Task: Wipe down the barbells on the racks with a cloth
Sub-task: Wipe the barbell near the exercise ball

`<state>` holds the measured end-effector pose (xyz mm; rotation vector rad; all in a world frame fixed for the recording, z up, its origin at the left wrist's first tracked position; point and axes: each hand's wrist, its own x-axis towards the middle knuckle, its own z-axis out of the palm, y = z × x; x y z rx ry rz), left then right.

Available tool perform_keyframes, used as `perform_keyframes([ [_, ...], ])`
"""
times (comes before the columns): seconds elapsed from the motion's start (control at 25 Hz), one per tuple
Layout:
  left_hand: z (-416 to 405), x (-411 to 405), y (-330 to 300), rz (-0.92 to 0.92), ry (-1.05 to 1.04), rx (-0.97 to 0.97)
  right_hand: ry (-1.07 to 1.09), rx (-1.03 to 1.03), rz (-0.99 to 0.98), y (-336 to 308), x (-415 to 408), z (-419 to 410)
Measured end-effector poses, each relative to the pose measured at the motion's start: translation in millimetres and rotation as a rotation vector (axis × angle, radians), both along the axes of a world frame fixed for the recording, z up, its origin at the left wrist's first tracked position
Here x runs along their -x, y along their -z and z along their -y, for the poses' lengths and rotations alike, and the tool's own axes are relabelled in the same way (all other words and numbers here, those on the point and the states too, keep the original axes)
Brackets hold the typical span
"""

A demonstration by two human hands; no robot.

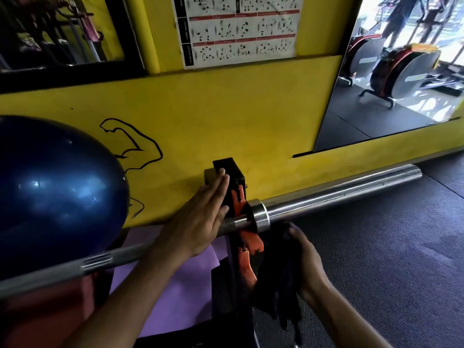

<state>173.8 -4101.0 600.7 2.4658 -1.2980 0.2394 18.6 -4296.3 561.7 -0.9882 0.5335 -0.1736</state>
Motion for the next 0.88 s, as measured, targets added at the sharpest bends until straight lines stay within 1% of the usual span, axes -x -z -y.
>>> perform_keyframes([
  [0.04,0.1,0.8,-1.0,0.004,-0.006,-0.002,0.056,-0.26,0.013,-8.8,-9.0,-3.7],
  [0.08,0.3,1.6,-1.7,0.01,-0.011,-0.006,0.098,-0.401,0.024,-16.4,-20.5,-7.4],
  [0.12,0.6,2.0,-1.9,0.015,-0.014,-0.014,0.119,-0.456,0.053,-22.8,-31.2,-12.2],
  [0.2,-0.1,2.4,-1.3,0.023,-0.012,-0.028,0.127,-0.467,0.077,-23.9,-40.2,-22.4],
  [0.28,0.3,4.0,-1.5,0.025,-0.027,-0.034,0.124,-0.453,0.0,-18.4,-34.1,-16.2],
  [0.4,1.8,7.5,-5.7,0.028,-0.064,-0.049,-0.011,-0.429,-0.119,-2.7,-17.5,-1.9],
  [0.48,1.6,8.2,-8.5,0.02,-0.059,-0.071,-0.037,-0.467,-0.141,-1.7,-6.5,-1.6],
  [0.64,6.0,10.7,-9.7,-0.025,-0.088,-0.073,-0.008,-0.429,-0.18,1.4,10.2,3.4],
  [0.8,1.7,12.4,-11.0,-0.06,-0.061,-0.05,0.1,-0.394,-0.131,-7.3,27.3,-5.3],
  [0.88,-5.2,12.6,-14.6,-0.146,-0.021,-0.007,0.158,-0.367,-0.089,-22.0,33.9,-8.3],
])
